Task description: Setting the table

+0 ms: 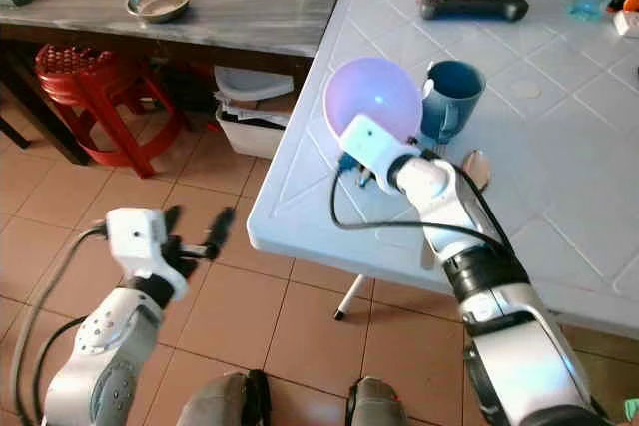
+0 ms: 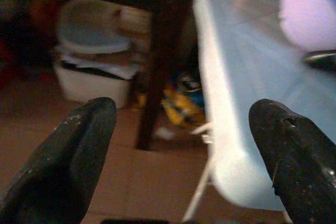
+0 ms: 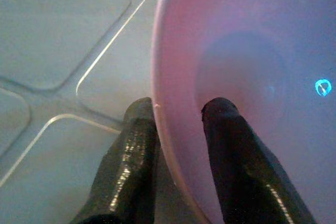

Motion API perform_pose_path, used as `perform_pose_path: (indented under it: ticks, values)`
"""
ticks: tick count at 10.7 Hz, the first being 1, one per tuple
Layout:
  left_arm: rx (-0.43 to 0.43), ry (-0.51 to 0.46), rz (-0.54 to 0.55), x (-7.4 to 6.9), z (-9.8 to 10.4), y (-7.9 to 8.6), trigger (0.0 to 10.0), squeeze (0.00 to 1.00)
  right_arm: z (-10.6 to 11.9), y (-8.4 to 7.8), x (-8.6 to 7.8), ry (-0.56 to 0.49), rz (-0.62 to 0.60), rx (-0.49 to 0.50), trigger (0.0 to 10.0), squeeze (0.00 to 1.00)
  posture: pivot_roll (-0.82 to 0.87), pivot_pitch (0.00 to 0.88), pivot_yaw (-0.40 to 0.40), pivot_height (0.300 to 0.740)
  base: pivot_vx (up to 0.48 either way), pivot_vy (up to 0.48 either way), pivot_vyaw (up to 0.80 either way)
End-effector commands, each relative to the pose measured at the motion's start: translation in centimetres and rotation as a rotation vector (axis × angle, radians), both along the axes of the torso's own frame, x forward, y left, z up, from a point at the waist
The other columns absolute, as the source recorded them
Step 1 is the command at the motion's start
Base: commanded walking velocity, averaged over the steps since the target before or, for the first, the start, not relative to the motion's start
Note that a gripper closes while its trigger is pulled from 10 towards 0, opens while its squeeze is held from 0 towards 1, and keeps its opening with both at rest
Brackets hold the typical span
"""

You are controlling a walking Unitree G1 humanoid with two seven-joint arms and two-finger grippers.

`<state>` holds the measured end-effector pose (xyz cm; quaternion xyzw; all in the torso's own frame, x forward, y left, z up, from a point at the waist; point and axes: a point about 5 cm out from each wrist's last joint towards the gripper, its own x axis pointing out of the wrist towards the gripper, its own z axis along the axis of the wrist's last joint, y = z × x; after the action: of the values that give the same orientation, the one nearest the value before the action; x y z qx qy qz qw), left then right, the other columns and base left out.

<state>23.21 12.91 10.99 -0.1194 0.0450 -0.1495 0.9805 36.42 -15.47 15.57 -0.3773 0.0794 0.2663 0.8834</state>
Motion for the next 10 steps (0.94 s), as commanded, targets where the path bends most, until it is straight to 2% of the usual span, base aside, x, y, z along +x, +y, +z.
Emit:
perform_pose_path:
  ticks: [1,4,6,8,10]
  values:
    - [-0.034,-0.031,-0.048,-0.3,0.6,-0.2,10.0,0.00,0.3,0.0,-0.2,-0.018,0.033,-0.019,0.0,0.00,-0.03,0.131,0.059,0.740,0.000,0.000,0.00]
    - [-0.050,-0.034,-0.080,-0.1,0.5,-0.4,10.0,0.00,0.9,0.3,-0.3,-0.068,0.088,-0.032,0.0,0.00,-0.04,0.114,0.050,0.740,0.000,0.000,0.00]
    - [-0.021,0.013,0.005,0.2,-0.4,0.4,10.0,0.00,0.7,0.8,-0.9,-0.098,0.114,-0.034,0.0,0.00,-0.04,0.093,0.044,0.740,0.000,0.000,0.00]
    - [-0.006,0.012,0.015,0.5,-0.5,0.5,10.0,0.00,-0.1,0.9,-1.7,-0.095,0.119,-0.024,0.0,0.00,-0.04,0.086,0.043,0.740,0.000,0.000,0.00]
    - [0.044,-0.006,0.084,1.4,-0.4,1.5,10.0,0.00,0.9,1.8,-3.2,-0.216,0.153,0.109,0.0,0.00,-0.04,0.071,0.042,0.740,0.000,0.480,0.00]
